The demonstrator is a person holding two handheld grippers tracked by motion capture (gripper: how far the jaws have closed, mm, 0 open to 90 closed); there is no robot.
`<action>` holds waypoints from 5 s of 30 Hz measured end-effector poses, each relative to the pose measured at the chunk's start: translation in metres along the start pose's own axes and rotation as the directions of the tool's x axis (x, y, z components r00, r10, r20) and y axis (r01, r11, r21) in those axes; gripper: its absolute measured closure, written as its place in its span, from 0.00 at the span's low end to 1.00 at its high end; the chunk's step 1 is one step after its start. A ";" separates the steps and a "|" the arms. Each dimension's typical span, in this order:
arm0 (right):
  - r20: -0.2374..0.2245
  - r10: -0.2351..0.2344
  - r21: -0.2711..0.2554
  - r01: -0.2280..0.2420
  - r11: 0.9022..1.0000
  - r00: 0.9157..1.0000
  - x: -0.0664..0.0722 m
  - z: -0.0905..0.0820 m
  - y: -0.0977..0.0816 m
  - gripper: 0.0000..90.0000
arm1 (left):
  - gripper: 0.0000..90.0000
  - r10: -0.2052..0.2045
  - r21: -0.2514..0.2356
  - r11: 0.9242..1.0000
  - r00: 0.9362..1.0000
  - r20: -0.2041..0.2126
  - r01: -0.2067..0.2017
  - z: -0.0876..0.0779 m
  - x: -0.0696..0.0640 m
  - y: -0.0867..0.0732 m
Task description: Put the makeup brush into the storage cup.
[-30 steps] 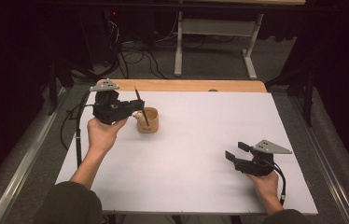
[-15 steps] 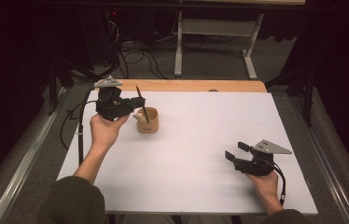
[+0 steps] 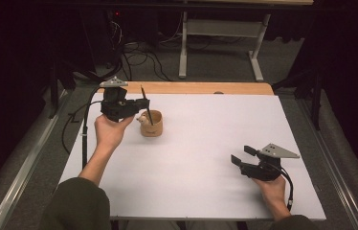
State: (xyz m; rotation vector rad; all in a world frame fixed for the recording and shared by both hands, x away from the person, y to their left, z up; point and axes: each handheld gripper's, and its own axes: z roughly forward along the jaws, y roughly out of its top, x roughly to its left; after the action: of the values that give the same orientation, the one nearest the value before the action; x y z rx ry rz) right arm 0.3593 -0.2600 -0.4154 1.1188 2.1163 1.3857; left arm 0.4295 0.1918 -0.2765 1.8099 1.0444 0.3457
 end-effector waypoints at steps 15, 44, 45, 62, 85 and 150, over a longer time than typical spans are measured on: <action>0.000 0.001 -0.001 -0.001 1.000 1.000 0.000 0.000 0.000 0.35 | 0.92 -0.012 0.013 1.000 0.999 -0.034 0.012 0.011 0.006 0.002; -0.003 -0.001 -0.006 0.001 1.000 1.000 0.000 -0.001 0.000 0.36 | 0.92 -0.045 0.034 0.998 0.995 -0.087 0.048 0.032 0.015 0.000; -0.003 0.001 -0.006 -0.001 1.000 1.000 0.000 -0.001 0.001 0.36 | 0.92 -0.041 0.039 0.998 0.995 -0.092 0.045 0.033 0.015 -0.001; -0.009 -0.009 -0.006 0.009 1.000 1.000 0.001 0.000 0.001 0.36 | 0.91 -0.002 0.068 0.998 0.992 -0.128 0.011 0.047 0.013 -0.005; -0.014 -0.004 -0.003 0.004 1.000 1.000 0.001 0.001 0.000 0.36 | 0.91 -0.007 0.085 0.996 0.991 -0.136 0.019 0.056 0.015 -0.007; -0.010 -0.005 -0.017 0.005 1.000 1.000 0.002 -0.001 0.001 0.36 | 0.41 -0.004 0.015 1.000 0.991 -0.133 0.006 0.035 0.011 -0.019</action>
State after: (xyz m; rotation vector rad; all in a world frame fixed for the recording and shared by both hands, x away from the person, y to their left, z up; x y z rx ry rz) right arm 0.3577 -0.2592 -0.4139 1.1014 2.1095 1.4068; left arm 0.4481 0.1817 -0.3119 1.8179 1.1458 0.4617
